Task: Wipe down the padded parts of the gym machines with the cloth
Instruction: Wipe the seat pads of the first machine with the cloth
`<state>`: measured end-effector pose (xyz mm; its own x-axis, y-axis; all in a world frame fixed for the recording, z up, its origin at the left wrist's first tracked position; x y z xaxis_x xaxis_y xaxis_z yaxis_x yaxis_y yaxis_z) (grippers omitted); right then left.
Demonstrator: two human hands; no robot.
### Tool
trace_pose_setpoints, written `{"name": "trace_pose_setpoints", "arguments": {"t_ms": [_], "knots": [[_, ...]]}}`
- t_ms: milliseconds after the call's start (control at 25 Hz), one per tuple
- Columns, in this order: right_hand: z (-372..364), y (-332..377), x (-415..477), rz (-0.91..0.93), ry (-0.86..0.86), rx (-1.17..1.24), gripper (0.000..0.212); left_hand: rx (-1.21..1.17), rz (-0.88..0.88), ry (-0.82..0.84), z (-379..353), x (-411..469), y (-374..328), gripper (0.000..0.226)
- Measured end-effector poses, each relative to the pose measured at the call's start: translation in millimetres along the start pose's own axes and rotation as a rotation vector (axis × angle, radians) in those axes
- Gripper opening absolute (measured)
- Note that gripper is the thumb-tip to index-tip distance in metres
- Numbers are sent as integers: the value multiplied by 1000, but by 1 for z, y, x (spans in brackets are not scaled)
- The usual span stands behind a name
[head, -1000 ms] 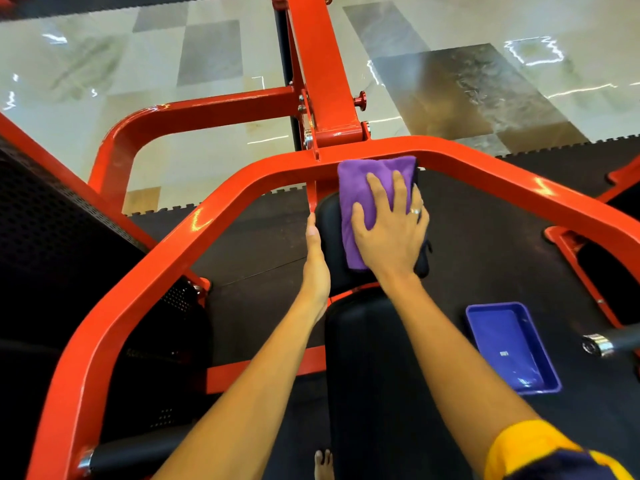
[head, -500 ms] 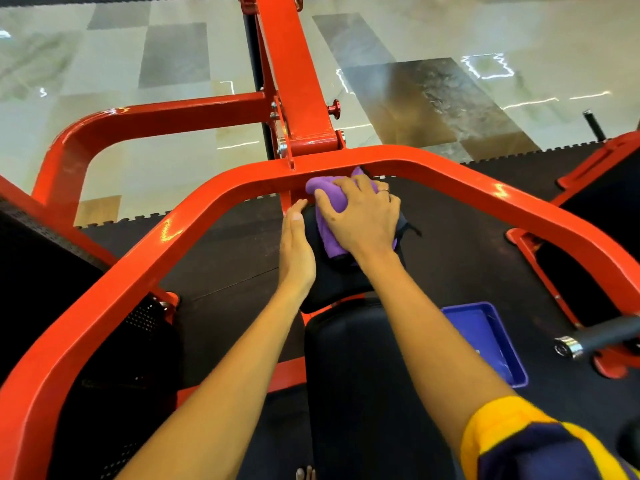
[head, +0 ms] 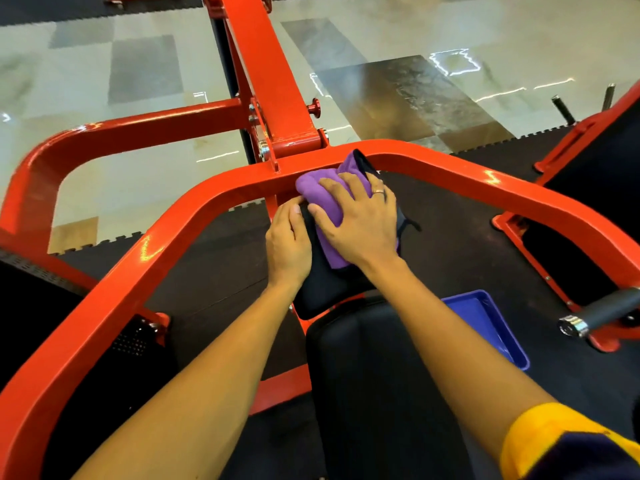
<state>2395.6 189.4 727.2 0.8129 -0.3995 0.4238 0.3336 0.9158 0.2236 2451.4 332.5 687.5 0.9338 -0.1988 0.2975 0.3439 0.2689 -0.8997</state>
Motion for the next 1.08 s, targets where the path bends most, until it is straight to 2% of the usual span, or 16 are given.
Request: {"name": "trace_pose_setpoints", "arguments": {"t_ms": [40,120,200,280,400,480,520,560,640,680,720,840,960,1040,1080], "knots": [[2,-18,-3,-91,21,50,59,12,3,-1,0,1,1,36],[-4,-56,-15,-403,99,243,60,34,16,4,-2,1,5,37],[-9,-66,-27,-588,74,309,61,70,-5,-8,-4,-2,5,38],[-8,-43,-37,-590,10,181,62,114,-57,-7,-5,-2,2,39],[-13,8,-62,-371,-58,31,61,196,-149,69,-9,-1,-6,44],[-14,2,-76,-241,-51,24,60,306,-256,144,-16,-4,-19,48],[-13,-15,-79,-244,-24,40,61,389,-331,167,-19,-7,-26,49],[-11,-36,-79,-328,23,84,61,483,-417,178,-21,-10,-32,50],[-15,-81,-78,-694,90,299,60,649,-547,189,-27,-13,-35,50],[-18,-88,-82,-851,86,376,61,709,-577,198,-30,-13,-35,51],[-20,-82,-86,-912,52,363,62,758,-604,208,-32,-13,-34,53],[-22,-21,-116,-828,-147,338,70,906,-739,289,-45,-15,-36,58],[-39,-2,-140,-773,-167,494,65,998,-947,445,-62,-23,-37,62],[-36,-34,-121,-885,-177,564,59,1008,-1011,471,-65,-25,-37,63],[-33,-55,-115,-1027,-174,621,56,1006,-1017,467,-66,-24,-38,64]]}}
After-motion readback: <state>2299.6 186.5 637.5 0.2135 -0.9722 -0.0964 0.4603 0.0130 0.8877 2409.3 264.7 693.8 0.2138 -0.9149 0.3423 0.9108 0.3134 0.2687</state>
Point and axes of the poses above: each hand's wrist, its own x-axis towards the middle knuckle, its own z-axis out of the back of the hand, y = z × x, the point moved 9 cm from there along x, towards the middle knuckle
